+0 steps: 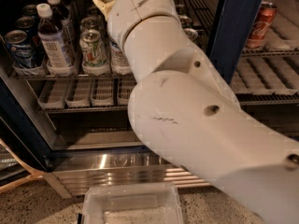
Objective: Pick green can from top shelf of fridge
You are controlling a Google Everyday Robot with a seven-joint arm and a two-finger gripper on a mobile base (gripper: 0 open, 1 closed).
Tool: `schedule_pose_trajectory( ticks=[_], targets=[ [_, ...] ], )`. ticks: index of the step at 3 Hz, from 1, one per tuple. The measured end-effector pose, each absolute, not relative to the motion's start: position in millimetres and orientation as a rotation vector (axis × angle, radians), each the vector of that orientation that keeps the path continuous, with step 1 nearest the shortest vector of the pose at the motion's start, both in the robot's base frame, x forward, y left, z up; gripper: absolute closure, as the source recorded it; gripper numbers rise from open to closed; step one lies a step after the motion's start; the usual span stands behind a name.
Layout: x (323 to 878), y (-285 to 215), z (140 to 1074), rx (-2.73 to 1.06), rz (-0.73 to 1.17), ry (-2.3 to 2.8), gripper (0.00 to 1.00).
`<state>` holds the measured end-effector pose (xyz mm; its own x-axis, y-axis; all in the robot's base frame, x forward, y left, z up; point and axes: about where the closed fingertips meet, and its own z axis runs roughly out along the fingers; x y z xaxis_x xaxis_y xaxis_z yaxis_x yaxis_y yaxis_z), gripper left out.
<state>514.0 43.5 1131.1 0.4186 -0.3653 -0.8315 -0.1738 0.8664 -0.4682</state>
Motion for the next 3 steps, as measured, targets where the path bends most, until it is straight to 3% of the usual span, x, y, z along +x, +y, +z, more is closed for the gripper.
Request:
schedule_pose_trajectory(
  ticks=[3],
  targets=[
    [471, 13, 1166, -0.509, -0.048, 1.259, 1.0]
  ],
)
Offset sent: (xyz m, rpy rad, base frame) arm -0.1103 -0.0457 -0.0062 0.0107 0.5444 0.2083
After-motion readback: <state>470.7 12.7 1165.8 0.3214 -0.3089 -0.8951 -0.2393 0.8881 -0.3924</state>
